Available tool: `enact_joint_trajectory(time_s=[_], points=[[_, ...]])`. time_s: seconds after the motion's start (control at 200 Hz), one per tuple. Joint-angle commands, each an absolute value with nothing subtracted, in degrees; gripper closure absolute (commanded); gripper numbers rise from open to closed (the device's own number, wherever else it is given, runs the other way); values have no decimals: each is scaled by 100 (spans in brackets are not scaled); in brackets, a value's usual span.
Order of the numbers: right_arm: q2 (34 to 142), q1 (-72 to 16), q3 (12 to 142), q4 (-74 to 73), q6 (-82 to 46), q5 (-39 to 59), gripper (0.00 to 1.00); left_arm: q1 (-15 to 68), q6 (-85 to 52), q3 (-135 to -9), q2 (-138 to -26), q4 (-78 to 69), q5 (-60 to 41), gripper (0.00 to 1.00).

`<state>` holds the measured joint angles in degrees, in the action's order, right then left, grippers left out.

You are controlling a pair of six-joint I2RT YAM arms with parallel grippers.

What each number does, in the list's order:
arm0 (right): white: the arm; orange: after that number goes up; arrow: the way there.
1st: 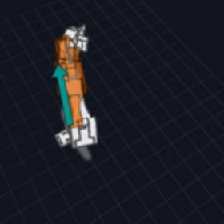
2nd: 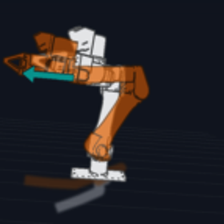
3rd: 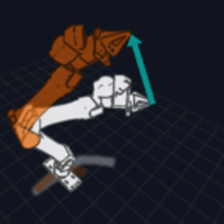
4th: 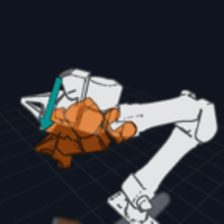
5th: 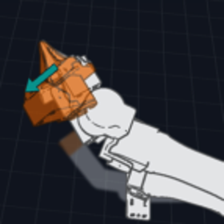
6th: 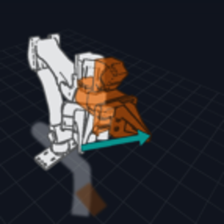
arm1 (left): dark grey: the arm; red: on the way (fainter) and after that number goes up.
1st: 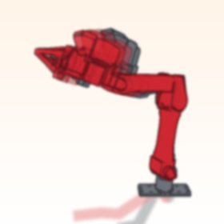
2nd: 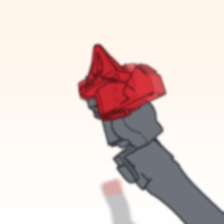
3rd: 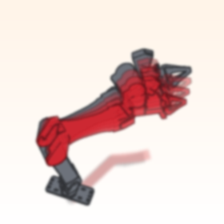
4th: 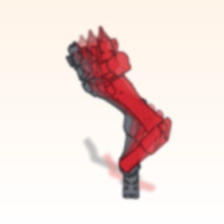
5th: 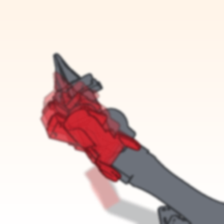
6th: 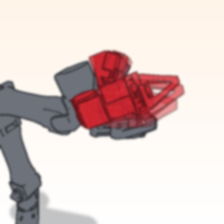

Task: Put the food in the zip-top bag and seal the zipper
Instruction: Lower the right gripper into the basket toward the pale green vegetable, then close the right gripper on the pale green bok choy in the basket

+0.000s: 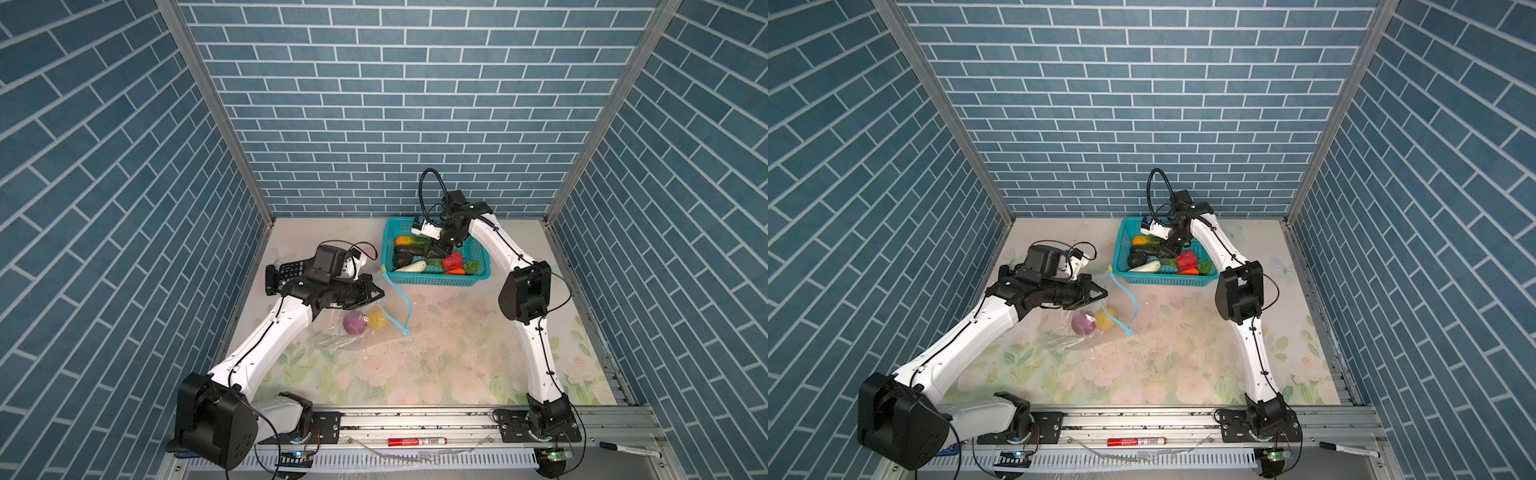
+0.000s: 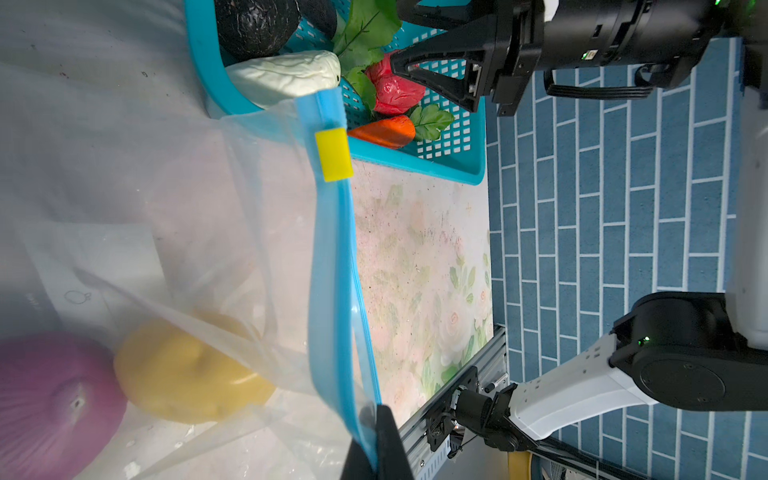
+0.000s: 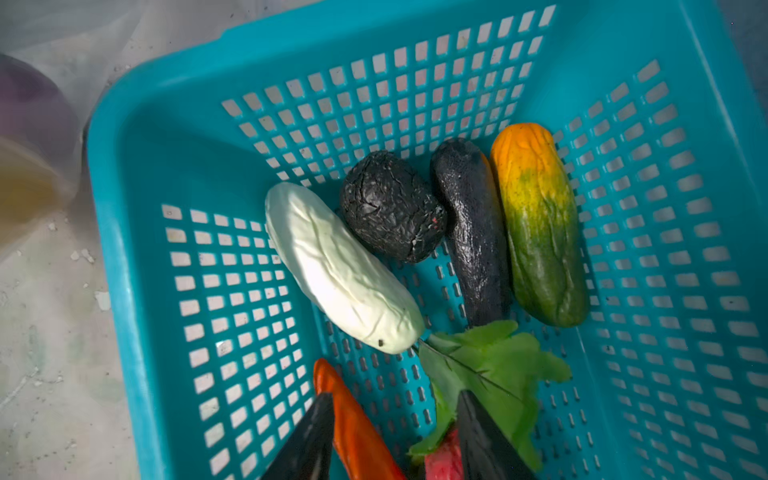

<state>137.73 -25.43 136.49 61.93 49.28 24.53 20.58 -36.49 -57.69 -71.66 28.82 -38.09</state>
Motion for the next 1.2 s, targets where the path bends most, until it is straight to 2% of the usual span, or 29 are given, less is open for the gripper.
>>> enact_joint_trajectory(time_s=[0.0,0.095,0.315,0.665,0.91,1.195], points=[[13811,-2575,13561,6318,6692,2848,62,2022,-3643,-5762,-7201,2878,-3854,100],[13735,-2575,13231,6065,7154,2892,60,2020,-3651,-5766,-7220,2899,-3839,100],[13706,-2658,12725,5661,7707,3033,46,2027,-3666,-5766,-7320,2848,-3841,100],[13786,-2777,12292,4806,8068,2745,46,2022,-3691,-5721,-7287,2843,-3825,100],[13914,-2839,12158,4631,8301,2562,38,2026,-3703,-5678,-7267,2816,-3840,100],[14215,-2839,12423,4810,8356,2549,37,2029,-3697,-5660,-7251,2830,-3832,100]])
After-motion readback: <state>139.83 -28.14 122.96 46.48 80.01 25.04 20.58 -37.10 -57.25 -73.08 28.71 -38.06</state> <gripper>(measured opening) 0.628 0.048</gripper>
